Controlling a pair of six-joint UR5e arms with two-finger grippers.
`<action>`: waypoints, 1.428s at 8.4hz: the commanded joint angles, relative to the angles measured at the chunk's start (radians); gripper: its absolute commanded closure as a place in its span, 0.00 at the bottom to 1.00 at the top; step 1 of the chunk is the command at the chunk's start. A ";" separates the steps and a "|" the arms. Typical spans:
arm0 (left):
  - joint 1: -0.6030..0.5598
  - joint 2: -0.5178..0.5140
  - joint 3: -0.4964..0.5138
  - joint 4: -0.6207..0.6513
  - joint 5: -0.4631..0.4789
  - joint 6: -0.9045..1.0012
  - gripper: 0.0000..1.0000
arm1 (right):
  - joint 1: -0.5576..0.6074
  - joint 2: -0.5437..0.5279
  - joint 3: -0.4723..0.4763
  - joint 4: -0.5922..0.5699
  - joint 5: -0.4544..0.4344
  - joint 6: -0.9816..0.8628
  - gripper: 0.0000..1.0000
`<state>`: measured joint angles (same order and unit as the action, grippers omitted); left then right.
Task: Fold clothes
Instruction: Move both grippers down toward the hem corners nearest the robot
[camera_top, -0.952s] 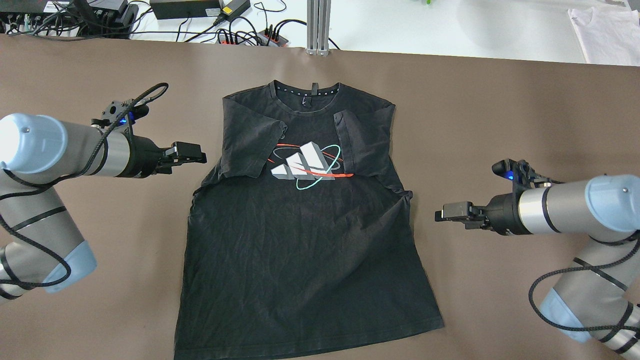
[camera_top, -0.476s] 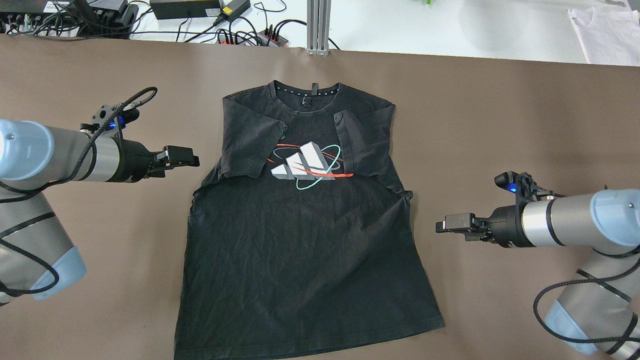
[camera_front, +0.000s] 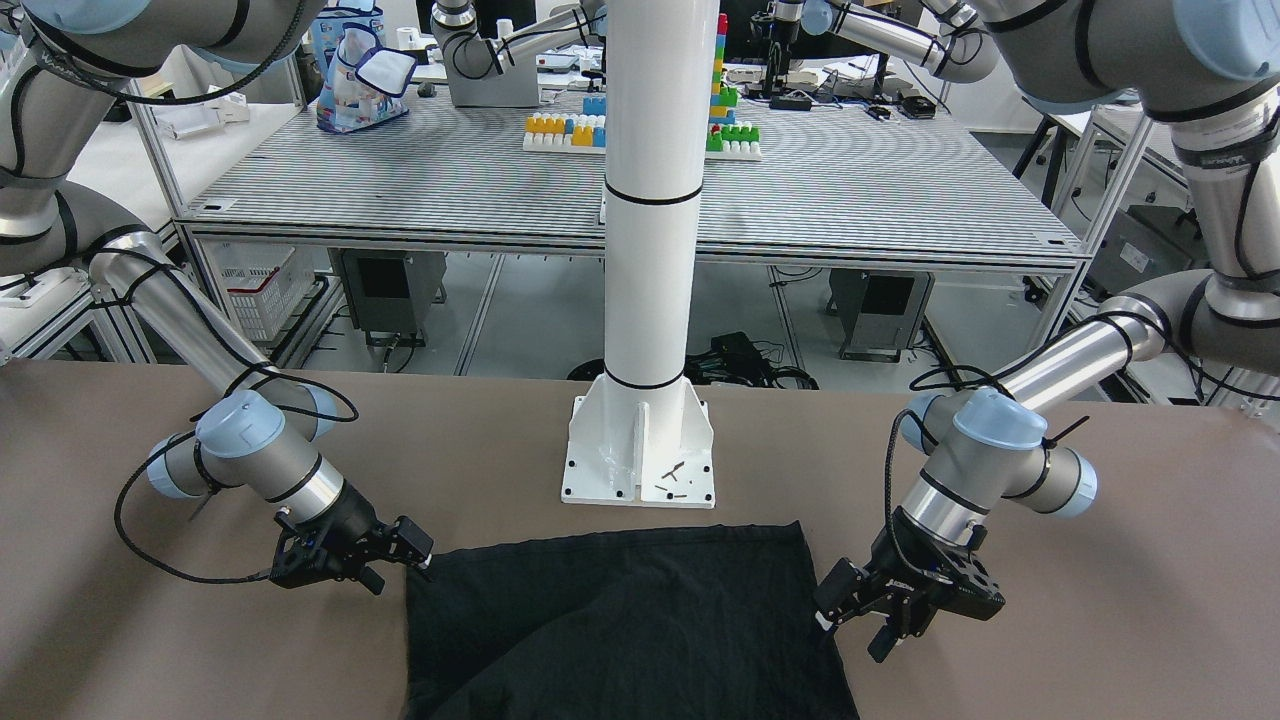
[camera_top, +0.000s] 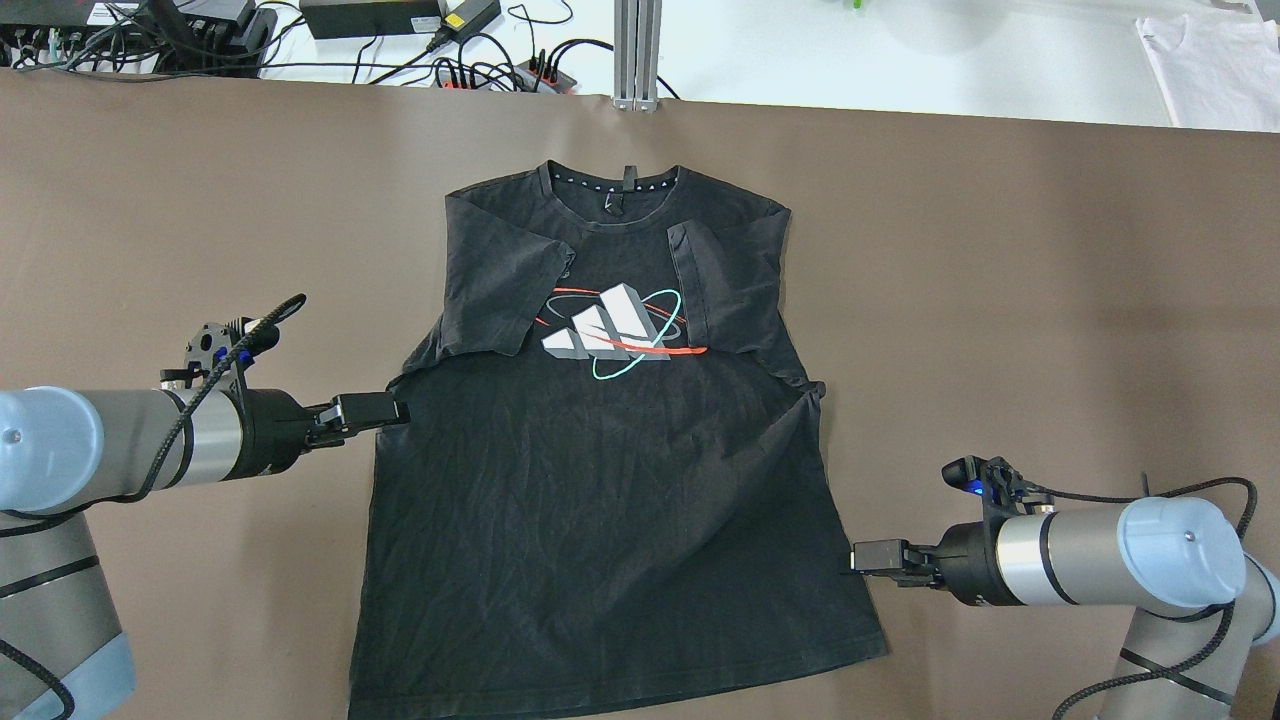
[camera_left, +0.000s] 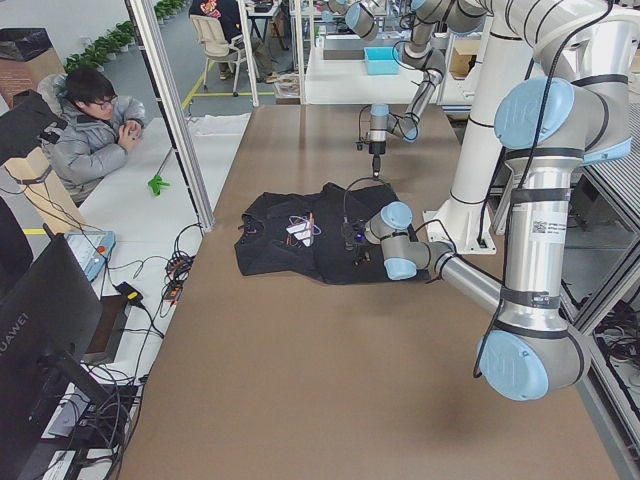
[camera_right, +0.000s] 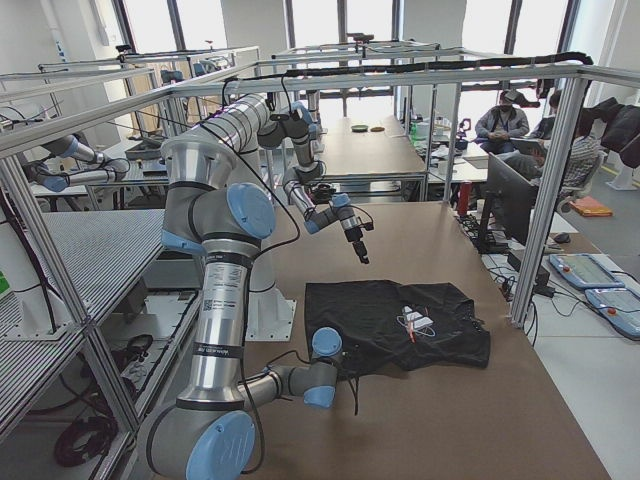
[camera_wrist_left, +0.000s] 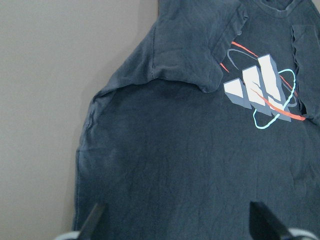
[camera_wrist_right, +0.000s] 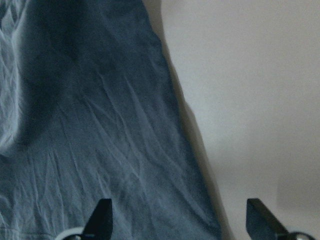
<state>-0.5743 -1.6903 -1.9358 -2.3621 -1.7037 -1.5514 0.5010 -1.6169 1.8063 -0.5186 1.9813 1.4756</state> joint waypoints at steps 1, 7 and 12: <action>0.024 0.001 -0.003 0.000 0.030 -0.001 0.00 | -0.048 -0.026 0.001 0.000 -0.001 0.000 0.06; 0.028 0.004 -0.058 0.030 0.030 0.001 0.00 | -0.078 -0.032 0.005 -0.001 -0.010 0.028 0.07; 0.027 0.004 -0.060 0.034 0.032 0.002 0.00 | -0.098 -0.029 0.001 -0.011 -0.032 0.031 0.78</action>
<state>-0.5471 -1.6852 -1.9952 -2.3290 -1.6721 -1.5502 0.4059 -1.6464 1.8106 -0.5262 1.9522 1.5047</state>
